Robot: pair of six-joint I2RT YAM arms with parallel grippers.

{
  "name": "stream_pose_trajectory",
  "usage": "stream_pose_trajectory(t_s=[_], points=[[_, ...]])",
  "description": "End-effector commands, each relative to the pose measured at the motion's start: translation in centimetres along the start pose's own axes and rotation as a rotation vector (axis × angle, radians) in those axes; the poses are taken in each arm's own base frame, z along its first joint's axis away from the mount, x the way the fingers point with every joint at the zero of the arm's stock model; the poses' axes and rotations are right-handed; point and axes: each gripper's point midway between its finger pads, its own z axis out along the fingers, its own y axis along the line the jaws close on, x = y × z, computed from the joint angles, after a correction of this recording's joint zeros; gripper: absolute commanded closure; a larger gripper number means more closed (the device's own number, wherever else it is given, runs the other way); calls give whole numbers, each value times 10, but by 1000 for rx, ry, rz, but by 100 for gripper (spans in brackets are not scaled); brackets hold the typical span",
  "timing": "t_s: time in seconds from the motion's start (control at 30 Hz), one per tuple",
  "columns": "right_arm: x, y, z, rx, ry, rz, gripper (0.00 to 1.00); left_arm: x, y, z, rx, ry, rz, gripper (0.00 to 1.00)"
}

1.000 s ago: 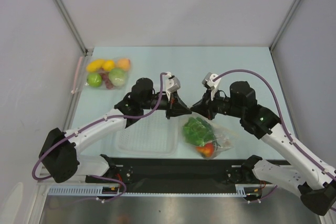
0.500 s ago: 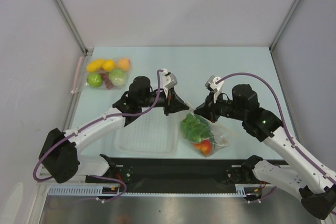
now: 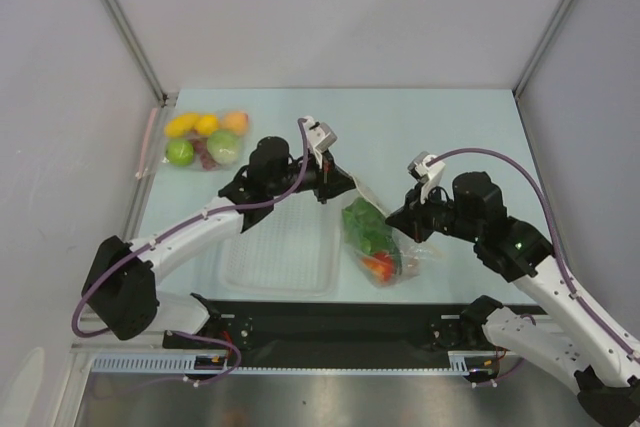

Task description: Open the zip-top bag and remove the fake food

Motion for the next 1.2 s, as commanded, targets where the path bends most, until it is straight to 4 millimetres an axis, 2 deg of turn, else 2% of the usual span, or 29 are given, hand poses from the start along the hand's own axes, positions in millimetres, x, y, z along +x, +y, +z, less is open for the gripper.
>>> stream_pose_trajectory(t_s=[0.0,0.03,0.1,0.3,0.33,0.57,0.73,0.97,1.17], points=[[1,3,-20,38,6,60,100,-53,35,1,-154,-145,23,100],[-1,3,-23,47,4,63,100,-52,40,4,-167,-145,13,100],[-5,2,-29,73,12,78,100,-62,43,6,-179,-172,4,100],[0,-4,-36,136,67,135,100,-82,59,18,-213,-219,-35,100],[-2,-3,-37,138,64,148,100,-90,59,19,-215,-234,-31,100],[4,-3,-47,195,120,251,100,-102,80,31,-256,-259,-82,100],[10,1,-51,205,146,305,100,-98,96,38,-283,-256,-124,100],[20,10,-59,207,188,357,100,-91,120,37,-346,-256,-173,100],[31,19,-70,188,217,391,100,-88,120,39,-328,-247,-170,100]])
